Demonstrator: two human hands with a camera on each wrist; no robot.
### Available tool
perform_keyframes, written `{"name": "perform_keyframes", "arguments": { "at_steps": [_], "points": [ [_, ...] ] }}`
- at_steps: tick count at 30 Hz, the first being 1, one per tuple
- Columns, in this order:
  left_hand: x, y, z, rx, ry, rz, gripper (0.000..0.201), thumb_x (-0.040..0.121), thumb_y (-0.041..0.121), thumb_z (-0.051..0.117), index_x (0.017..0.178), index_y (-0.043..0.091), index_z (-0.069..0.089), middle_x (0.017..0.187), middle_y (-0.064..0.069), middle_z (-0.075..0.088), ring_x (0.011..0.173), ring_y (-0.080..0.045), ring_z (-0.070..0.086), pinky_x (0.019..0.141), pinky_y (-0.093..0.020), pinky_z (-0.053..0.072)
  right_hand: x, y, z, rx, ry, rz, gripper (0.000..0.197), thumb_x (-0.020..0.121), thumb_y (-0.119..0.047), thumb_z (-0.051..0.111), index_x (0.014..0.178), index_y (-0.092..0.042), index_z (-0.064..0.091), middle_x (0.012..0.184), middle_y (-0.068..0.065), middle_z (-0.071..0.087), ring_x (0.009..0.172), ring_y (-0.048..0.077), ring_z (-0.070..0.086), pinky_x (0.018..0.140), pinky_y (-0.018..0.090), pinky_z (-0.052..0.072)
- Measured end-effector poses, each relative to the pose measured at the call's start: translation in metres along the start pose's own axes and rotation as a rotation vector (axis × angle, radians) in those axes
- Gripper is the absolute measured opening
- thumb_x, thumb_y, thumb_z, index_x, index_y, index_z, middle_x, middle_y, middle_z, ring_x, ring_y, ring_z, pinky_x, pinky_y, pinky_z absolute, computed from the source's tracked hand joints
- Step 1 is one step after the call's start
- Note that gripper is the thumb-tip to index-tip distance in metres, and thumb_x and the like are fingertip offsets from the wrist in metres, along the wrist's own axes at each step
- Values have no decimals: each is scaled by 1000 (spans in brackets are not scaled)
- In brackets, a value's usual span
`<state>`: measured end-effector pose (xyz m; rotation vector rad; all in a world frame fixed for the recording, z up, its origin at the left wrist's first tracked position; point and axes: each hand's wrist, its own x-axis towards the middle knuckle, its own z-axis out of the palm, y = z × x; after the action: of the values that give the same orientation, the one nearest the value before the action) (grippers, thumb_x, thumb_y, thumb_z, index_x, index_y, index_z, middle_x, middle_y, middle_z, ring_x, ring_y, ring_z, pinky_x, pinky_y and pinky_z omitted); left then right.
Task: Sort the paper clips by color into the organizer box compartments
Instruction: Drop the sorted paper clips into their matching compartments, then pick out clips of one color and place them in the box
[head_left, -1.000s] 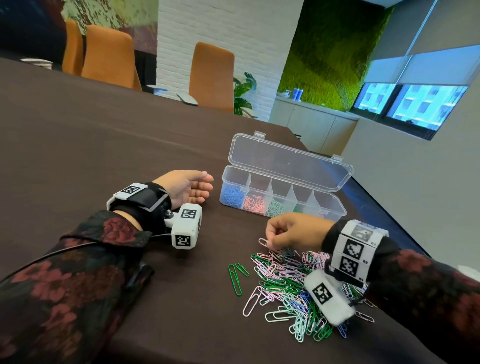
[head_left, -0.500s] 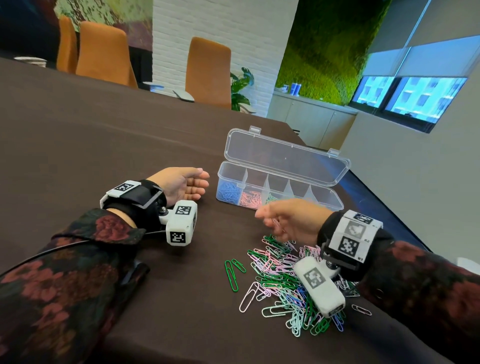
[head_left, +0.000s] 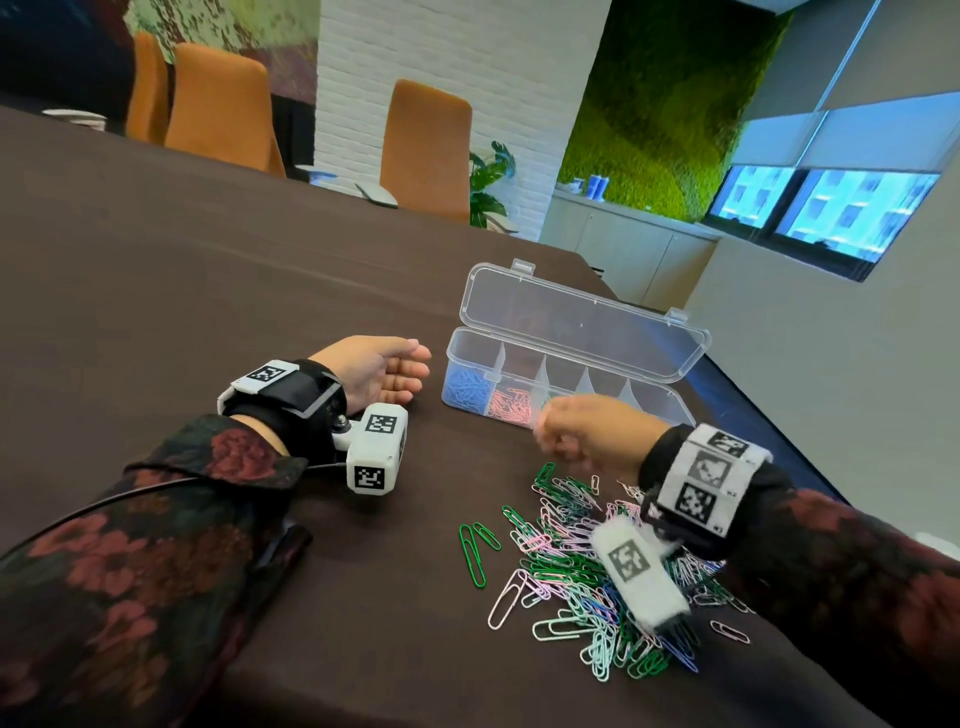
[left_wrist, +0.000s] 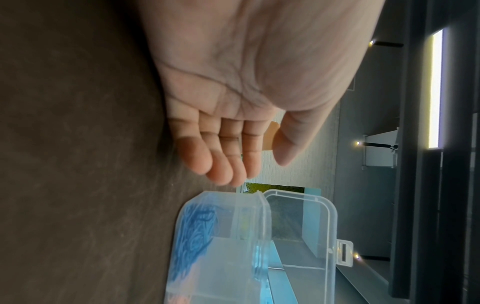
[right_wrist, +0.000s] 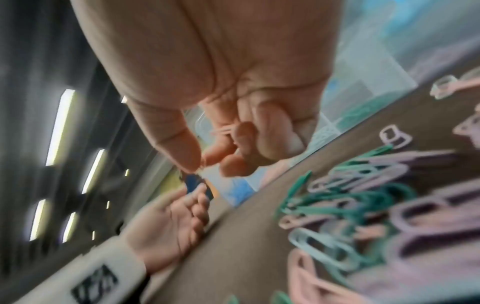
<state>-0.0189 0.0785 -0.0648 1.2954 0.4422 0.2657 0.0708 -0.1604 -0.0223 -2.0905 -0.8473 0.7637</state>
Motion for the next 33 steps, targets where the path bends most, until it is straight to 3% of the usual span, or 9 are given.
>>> {"name": "perform_keyframes", "arguments": {
  "at_steps": [6, 10, 12, 14, 20, 25, 28, 31, 33],
  "points": [
    [1, -1, -1, -10, 2, -2, 21, 98, 23, 44, 93, 11, 60, 77, -4, 59, 55, -11, 58, 49, -19, 50, 34, -33, -23, 669, 231, 14, 20, 94, -7, 37, 75, -12, 42, 67, 8, 42, 50, 14, 39, 39, 18, 34],
    [2, -1, -1, -25, 1, 3, 21, 98, 22, 44, 93, 9, 60, 76, -5, 58, 52, -11, 58, 49, -19, 51, 58, -50, -32, 811, 268, 29, 31, 99, -22, 37, 120, -2, 48, 115, 20, 51, 107, 32, 54, 83, 38, 44],
    [2, 0, -1, -31, -5, 3, 21, 98, 22, 44, 94, 8, 60, 76, -6, 58, 52, -11, 59, 49, -20, 52, 64, -52, -34, 826, 237, 34, 54, 99, -33, 37, 146, -8, 28, 150, 23, 27, 138, 40, 27, 105, 46, 31],
    [3, 0, -2, -32, -11, 0, 21, 98, 22, 44, 94, 8, 60, 77, -6, 58, 53, -12, 60, 50, -20, 52, 63, -52, -33, 829, 222, 36, 60, 100, -36, 35, 149, -7, 19, 155, 25, 11, 144, 39, 10, 116, 45, 16],
    [1, 0, -1, -35, -12, -1, 21, 98, 23, 45, 93, 10, 60, 76, -4, 59, 51, -11, 60, 49, -19, 51, 27, -36, -31, 701, 291, -81, 39, 98, -24, 39, 130, -6, 49, 141, 23, 46, 129, 44, 40, 117, 47, 19],
    [-4, 2, 0, 8, -18, 27, 20, 98, 22, 44, 96, 10, 60, 76, -3, 60, 54, -10, 59, 50, -19, 51, -28, -5, -58, 466, 318, -240, 21, 97, -11, 38, 96, -10, 59, 89, 9, 67, 81, 22, 66, 82, 32, 49],
    [-8, 4, 7, 46, -48, 60, 21, 97, 20, 43, 96, 9, 61, 73, -2, 61, 54, -10, 58, 51, -20, 50, -41, 22, -99, 671, 396, -270, 14, 90, -15, 51, 87, -11, 63, 72, 4, 68, 63, 16, 66, 65, 28, 57],
    [-14, 5, 18, 125, -99, 90, 17, 94, 20, 47, 94, 10, 60, 69, 1, 62, 53, -9, 58, 50, -18, 49, -34, 61, -137, 1019, 507, -220, 23, 49, -24, 81, 68, -17, 72, 67, -1, 66, 56, 13, 65, 58, 25, 57],
    [-20, 5, 27, 171, -139, 100, 18, 81, 22, 57, 94, 10, 59, 70, 0, 62, 54, -9, 58, 50, -18, 49, -23, 85, -152, 1257, 643, -171, 6, 72, -18, 70, 74, -17, 65, 72, -2, 62, 57, 12, 61, 57, 23, 54]
  ]
}}
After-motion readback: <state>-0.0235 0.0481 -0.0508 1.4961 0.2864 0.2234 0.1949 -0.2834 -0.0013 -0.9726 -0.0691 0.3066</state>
